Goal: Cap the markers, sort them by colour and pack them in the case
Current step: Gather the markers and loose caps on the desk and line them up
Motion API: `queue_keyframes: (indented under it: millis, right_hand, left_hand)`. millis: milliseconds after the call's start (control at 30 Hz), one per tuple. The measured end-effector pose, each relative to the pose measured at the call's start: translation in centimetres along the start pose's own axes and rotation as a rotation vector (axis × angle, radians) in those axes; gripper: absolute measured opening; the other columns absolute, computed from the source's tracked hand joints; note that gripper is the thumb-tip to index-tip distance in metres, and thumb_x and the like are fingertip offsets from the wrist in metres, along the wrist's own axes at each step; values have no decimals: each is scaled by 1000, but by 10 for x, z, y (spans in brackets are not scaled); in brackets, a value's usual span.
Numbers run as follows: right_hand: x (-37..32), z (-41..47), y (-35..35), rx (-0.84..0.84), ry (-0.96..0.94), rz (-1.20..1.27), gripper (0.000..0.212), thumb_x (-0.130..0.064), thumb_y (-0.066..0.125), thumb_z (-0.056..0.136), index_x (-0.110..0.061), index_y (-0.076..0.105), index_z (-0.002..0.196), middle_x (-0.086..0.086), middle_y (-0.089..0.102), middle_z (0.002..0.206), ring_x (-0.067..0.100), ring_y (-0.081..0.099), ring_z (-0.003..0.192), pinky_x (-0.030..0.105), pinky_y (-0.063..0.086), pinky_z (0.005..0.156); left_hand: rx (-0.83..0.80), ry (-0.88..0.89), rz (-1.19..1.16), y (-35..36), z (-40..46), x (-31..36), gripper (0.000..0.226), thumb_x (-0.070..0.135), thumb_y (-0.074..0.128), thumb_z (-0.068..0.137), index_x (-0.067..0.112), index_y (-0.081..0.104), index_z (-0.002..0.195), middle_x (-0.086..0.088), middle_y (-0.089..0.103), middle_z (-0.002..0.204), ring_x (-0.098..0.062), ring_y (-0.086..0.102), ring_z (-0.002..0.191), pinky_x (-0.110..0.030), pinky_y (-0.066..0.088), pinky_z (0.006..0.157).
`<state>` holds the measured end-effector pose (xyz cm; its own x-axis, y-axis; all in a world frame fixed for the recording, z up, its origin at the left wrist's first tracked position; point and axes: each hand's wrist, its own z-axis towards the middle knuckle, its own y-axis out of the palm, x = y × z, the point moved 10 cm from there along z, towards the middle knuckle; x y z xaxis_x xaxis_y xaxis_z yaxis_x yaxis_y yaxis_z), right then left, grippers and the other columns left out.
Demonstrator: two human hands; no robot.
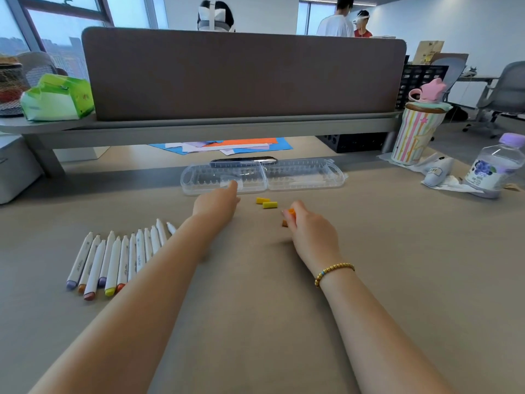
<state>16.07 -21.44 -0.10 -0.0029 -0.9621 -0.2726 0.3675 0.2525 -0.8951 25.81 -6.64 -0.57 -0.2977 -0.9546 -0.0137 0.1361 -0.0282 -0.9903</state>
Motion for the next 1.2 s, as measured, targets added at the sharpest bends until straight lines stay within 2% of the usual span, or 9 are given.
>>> queue_keyframes:
  millis: [167, 267, 333, 400, 600, 700, 867, 1033, 1200]
  right_hand:
    - [3, 9, 11, -54, -27, -146, 27, -32, 28, 102, -13, 46, 98, 3, 52, 71, 25, 48, 65, 29, 31, 52]
    - [0, 11, 23, -124, -56, -176, 23, -28, 29, 103, -14, 43, 90, 0, 46, 65, 28, 48, 69, 30, 29, 53]
    - [0, 12, 26, -148, -58, -159, 22, -26, 31, 102, -15, 38, 85, -2, 35, 61, 26, 44, 69, 30, 30, 56]
    - [0, 12, 29, -170, -57, -141, 21, -25, 34, 101, -15, 38, 84, 0, 40, 65, 26, 46, 70, 31, 32, 58]
    - [-3, 13, 29, -195, -58, -154, 12, -23, 36, 101, -14, 38, 94, 6, 57, 78, 31, 56, 78, 32, 33, 58]
    - [-8, 17, 30, -209, -69, -163, 23, -28, 37, 101, -7, 44, 110, 12, 65, 97, 32, 61, 88, 33, 34, 59]
    - [-17, 23, 38, -238, -60, -101, 35, -38, 41, 98, -8, 41, 117, 10, 64, 101, 29, 61, 88, 32, 38, 59]
    - [-17, 28, 40, -205, -1, -106, 44, -46, 39, 97, -9, 38, 121, 10, 60, 100, 28, 59, 84, 31, 36, 58]
    - [-11, 34, 37, -132, -15, -112, 18, -21, 35, 100, -11, 41, 114, 8, 61, 94, 24, 47, 70, 32, 36, 55]
  left_hand:
    - [2, -154, -55, 2, -5, -48, 41, 11, 40, 98, 11, 28, 137, -16, 61, 107, -29, 58, 84, -37, 44, 66]
    - [-106, -125, 39, 15, -3, -59, 53, 9, 38, 98, 15, 17, 145, -16, 58, 120, -31, 60, 99, -39, 48, 78]
    - [-147, -88, 71, 21, 1, -60, 38, 16, 38, 99, 11, 30, 136, -15, 58, 121, -31, 59, 103, -39, 48, 81]
    - [-182, -77, 99, 25, 4, -60, 27, 18, 39, 99, 10, 41, 125, -14, 57, 120, -31, 59, 102, -40, 50, 84]
    - [-216, -8, 95, 24, 5, -48, 27, 23, 39, 99, 12, 43, 123, -14, 45, 125, -32, 56, 103, -43, 48, 90]
    - [-261, 1, 50, 27, 3, -40, 31, 27, 41, 99, 11, 43, 126, -15, 39, 131, -29, 55, 105, -37, 45, 93]
    - [-235, 48, 10, 18, 0, -20, 31, 19, 33, 102, 11, 43, 130, 0, 41, 123, -21, 48, 106, -27, 36, 95]
    - [-221, 16, -25, 22, 2, -15, 29, 13, 39, 99, 4, 40, 126, -16, 43, 131, -30, 53, 113, -34, 42, 87]
    - [-199, -42, -81, 24, 6, -13, 33, 8, 45, 95, 2, 38, 127, -13, 50, 130, -27, 55, 111, -34, 46, 87]
